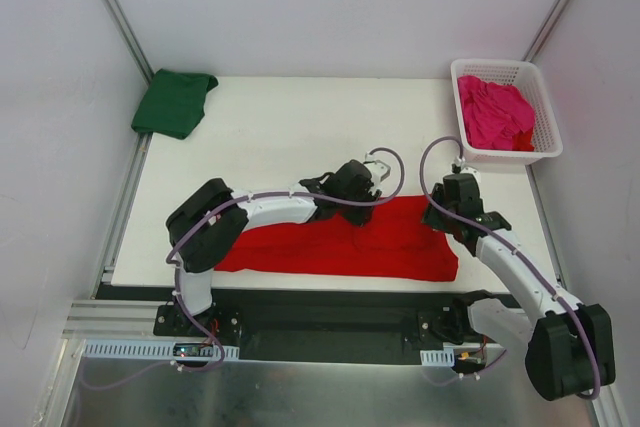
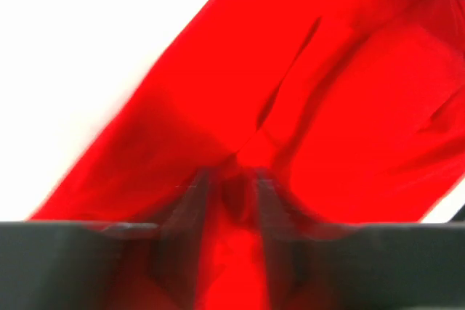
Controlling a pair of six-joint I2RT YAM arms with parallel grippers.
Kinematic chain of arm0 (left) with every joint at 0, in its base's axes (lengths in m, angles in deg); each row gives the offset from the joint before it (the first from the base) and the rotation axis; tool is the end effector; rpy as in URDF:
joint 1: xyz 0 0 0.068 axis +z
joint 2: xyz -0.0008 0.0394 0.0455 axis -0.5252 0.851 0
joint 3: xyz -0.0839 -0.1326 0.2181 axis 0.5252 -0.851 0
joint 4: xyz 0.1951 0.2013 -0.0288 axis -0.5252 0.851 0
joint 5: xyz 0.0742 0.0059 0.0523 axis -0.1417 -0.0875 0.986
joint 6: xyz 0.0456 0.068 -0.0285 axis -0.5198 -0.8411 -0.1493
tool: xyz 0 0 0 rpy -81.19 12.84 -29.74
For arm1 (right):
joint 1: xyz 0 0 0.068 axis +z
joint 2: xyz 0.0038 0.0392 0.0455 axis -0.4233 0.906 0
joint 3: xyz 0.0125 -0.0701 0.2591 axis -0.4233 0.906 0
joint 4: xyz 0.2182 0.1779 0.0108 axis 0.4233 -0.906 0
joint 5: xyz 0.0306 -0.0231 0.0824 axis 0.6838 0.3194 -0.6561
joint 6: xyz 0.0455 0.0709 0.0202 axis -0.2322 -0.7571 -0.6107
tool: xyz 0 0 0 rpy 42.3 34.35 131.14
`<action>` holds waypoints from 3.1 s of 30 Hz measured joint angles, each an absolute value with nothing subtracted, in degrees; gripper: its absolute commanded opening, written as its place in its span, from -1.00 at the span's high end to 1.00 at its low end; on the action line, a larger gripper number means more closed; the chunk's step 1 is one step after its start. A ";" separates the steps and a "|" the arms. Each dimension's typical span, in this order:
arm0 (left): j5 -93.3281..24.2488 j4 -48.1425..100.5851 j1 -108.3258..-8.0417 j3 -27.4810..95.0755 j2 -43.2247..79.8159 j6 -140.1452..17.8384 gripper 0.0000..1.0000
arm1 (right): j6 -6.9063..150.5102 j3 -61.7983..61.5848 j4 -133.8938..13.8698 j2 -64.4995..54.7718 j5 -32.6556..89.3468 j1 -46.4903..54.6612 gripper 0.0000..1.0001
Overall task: Fold and stack the t-shirts
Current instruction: Fold the other side of the tshirt into a rectangle
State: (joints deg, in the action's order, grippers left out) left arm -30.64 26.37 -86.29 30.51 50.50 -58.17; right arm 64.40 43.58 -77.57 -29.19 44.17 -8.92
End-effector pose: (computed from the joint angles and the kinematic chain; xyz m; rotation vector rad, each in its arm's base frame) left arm 0.2644 -0.3821 0.1510 0.8341 2.1600 -0.7310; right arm 0.2474 0.0602 0.1713 0.0335 2.3131 0.1036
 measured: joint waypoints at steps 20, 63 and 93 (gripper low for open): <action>-26.66 30.39 -85.20 25.85 38.81 -59.63 -0.99 | 66.72 42.71 -81.31 -36.97 45.72 -9.95 -0.35; -39.38 -5.83 -93.81 -1.71 38.81 -33.66 -0.11 | 65.16 51.06 -78.12 -37.89 38.23 -9.93 -0.09; -30.16 -4.62 -94.01 0.11 38.83 -35.92 -0.01 | 65.21 51.06 -80.74 -41.67 36.92 -9.67 -0.04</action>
